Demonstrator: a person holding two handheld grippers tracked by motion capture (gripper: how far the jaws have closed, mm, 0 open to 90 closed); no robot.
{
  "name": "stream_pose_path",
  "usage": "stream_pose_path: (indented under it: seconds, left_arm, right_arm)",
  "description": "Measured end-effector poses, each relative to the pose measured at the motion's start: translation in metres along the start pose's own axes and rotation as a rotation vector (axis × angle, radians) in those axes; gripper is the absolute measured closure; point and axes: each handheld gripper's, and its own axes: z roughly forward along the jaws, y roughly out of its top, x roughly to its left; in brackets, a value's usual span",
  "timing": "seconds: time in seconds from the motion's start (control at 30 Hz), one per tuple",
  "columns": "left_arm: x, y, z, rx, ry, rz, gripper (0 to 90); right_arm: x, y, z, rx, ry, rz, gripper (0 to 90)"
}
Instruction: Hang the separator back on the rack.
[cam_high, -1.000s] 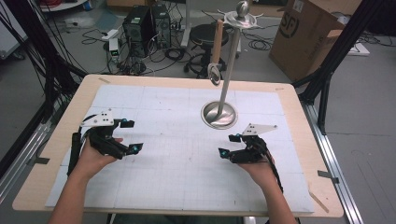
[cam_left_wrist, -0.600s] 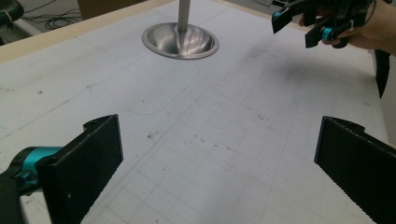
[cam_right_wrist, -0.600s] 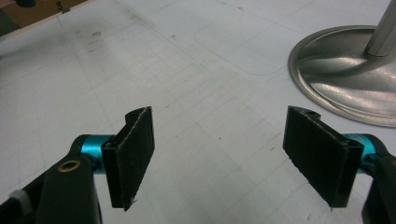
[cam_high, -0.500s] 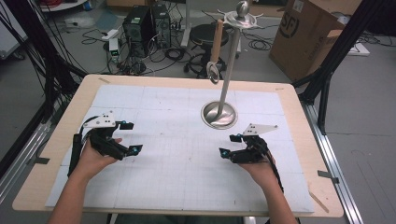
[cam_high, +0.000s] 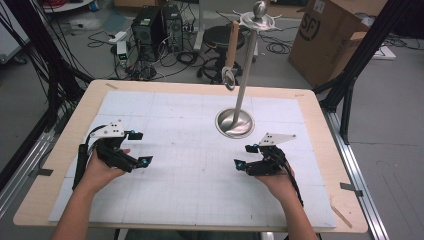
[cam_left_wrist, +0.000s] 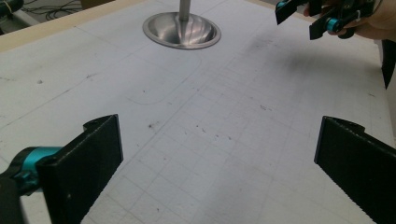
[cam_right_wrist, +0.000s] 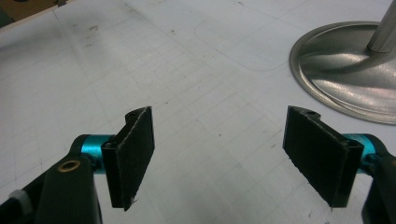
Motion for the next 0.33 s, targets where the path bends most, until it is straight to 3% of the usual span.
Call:
stream_pose_path:
  seconds: [0.33]
  left_arm:
    - [0.0005, -0.0013, -0.0005, -0.001, -0.001, -0.007, 1.6]
  right_arm:
    - [-0.0018, -0.0001, 0.0004, -0.007, -0.001, 0.000, 24.2]
